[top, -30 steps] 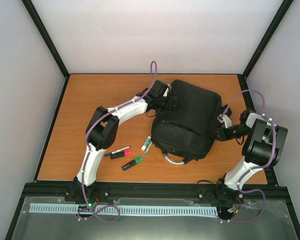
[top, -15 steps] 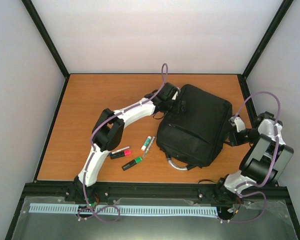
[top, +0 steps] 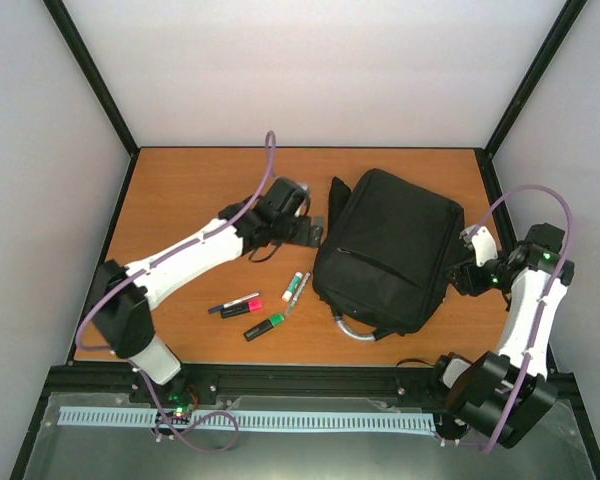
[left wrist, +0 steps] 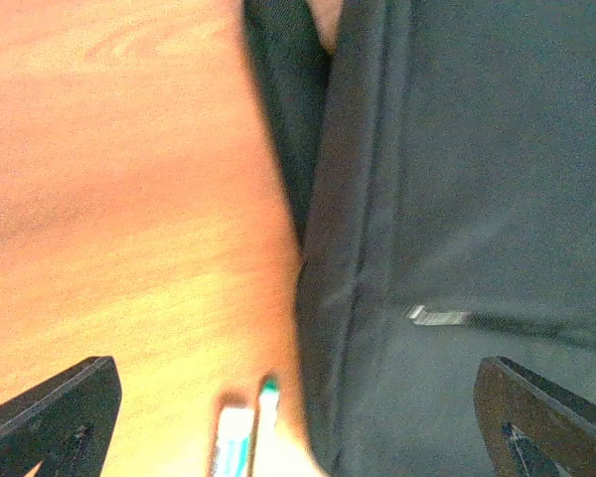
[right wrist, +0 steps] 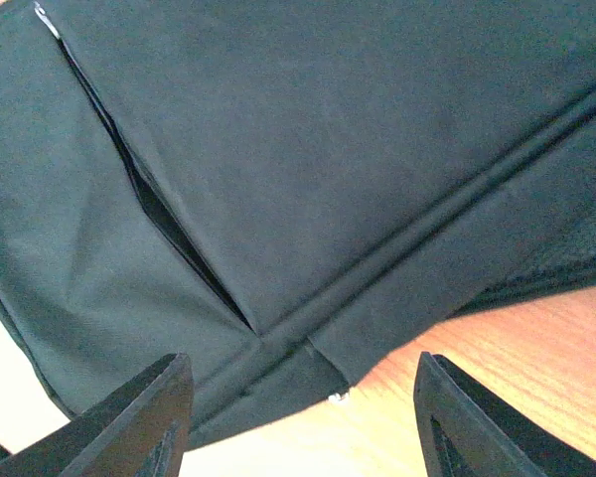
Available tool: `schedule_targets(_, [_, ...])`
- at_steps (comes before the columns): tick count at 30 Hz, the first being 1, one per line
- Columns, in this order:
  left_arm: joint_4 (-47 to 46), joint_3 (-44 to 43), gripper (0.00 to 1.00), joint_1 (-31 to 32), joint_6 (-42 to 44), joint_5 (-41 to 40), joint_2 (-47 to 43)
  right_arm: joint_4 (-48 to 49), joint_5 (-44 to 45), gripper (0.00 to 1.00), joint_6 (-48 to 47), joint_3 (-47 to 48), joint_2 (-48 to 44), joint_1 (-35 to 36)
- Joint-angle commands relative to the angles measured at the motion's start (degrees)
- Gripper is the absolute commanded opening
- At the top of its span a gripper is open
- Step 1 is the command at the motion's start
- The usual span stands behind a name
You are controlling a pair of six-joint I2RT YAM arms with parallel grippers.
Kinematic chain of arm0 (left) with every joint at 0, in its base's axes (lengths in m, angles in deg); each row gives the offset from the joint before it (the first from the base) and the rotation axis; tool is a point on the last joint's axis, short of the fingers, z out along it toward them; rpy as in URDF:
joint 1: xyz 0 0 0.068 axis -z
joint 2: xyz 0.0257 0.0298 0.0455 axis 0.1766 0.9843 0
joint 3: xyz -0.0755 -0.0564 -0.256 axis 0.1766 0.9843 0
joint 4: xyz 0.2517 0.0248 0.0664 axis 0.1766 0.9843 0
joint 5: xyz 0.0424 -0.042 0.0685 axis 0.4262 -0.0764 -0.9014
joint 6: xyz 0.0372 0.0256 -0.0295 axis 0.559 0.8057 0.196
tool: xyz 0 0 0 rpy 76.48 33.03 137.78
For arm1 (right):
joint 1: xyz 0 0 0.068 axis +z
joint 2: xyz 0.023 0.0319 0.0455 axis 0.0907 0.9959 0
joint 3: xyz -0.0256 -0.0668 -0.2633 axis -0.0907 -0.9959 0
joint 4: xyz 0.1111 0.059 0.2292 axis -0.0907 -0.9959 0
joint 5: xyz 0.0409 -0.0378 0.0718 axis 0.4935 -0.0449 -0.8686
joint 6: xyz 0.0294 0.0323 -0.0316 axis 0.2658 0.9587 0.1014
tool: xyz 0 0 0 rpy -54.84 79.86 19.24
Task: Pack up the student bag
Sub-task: Zip the student bag at the center of the board, then pick up the stationery from the center of the board.
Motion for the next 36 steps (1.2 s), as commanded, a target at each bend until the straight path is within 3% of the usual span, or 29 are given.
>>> schedule_targets(1, [1.7, 11.9, 1.00, 0.4, -0.1, -4.6, -6.6, 5.6, -3.2, 0.63, 5.9, -1.7, -3.3, 2.7])
schedule_targets(6, [-0.8, 22.7, 0.96, 0.4, -0.6, -3.2, -16.3, 11.1, -3.3, 0.62, 12.5, -2.3, -1.9, 8.7])
schedule_targets(11, [0.9, 25.9, 0.88, 2.9, 0.0, -0.9, -18.4, 18.4, -2.3, 0.58, 17.6, -3.4, 1.7, 16.8])
schedule_targets(15, [2.0, 26.0, 0.71, 7.1, 0.7, -1.7, -15.8, 23.4, -8.4, 0.55, 21.6, -5.2, 3.0, 18.9])
schedule_targets(20, [3.7, 24.8, 0.52, 11.8, -0.6, -5.3, -10.2, 27.8, -5.5, 0.52, 25.0, -7.5, 1.2, 23.4])
schedule_targets(25, [5.3, 24.2, 0.50, 12.5, -3.2, -11.0, -6.0, 29.3, -3.6, 0.53, 24.3, -10.0, -2.1, 24.3])
schedule_targets(36, [6.4, 18.0, 0.52, 11.8, -2.6, -12.0, 2.9, 28.7, -3.5, 0.53, 22.9, -10.0, 0.3, 24.2])
